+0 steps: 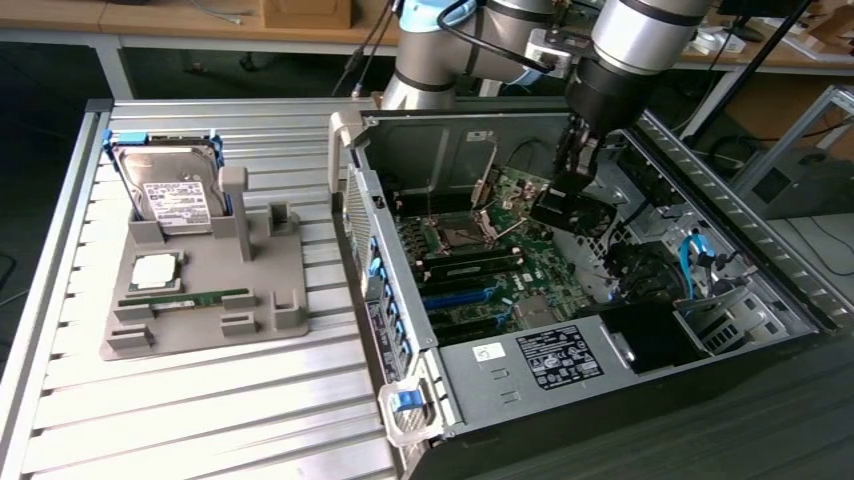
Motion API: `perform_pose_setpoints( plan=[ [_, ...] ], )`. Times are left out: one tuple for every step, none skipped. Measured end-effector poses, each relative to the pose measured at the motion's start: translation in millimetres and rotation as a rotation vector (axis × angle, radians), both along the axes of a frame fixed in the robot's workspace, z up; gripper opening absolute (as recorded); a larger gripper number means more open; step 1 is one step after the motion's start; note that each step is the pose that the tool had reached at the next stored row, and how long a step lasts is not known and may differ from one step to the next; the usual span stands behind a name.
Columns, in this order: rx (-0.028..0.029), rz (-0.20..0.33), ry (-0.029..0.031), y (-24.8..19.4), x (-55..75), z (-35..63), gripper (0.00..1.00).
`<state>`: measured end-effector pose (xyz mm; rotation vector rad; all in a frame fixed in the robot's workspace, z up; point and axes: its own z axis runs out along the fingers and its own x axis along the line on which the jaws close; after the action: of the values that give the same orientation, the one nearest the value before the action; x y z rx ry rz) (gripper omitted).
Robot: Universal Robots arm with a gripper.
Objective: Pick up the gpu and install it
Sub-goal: 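Insert the gpu into the slot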
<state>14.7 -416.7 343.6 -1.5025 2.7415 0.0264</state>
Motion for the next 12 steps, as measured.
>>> perform_pose_setpoints(
  plan=[
    [0.0000, 0.017, -0.0001, 0.0, 0.0, -0.1, 0.27],
    [0.0000, 0.035, 0.0000, 0.0, 0.0, -0.2, 0.27],
    [0.0000, 0.052, 0.0000, 0.0, 0.0, -0.3, 0.27],
    [0.0000, 0.071, 0.0000, 0.0, 0.0, -0.4, 0.27],
    [0.0000, 0.097, 0.0000, 0.0, 0.0, -0.6, 0.27],
    [0.0000, 0.116, 0.0000, 0.0, 0.0, -0.7, 0.27],
    [0.0000, 0.135, 0.0000, 0.0, 0.0, -0.8, 0.27],
    [-0.0001, 0.154, 0.0000, 0.0, 0.0, -0.9, 0.27],
    [-0.0001, 0.173, 0.0000, 0.0, 0.0, -1.0, 0.27],
    [0.0000, 0.192, 0.0000, 0.0, 0.0, -1.1, 0.27],
    [-0.0001, 0.208, 0.0000, 0.0, 0.0, -1.2, 0.27],
    [0.0000, 0.229, 0.0000, 0.0, 0.0, -1.3, 0.27]
  ],
)
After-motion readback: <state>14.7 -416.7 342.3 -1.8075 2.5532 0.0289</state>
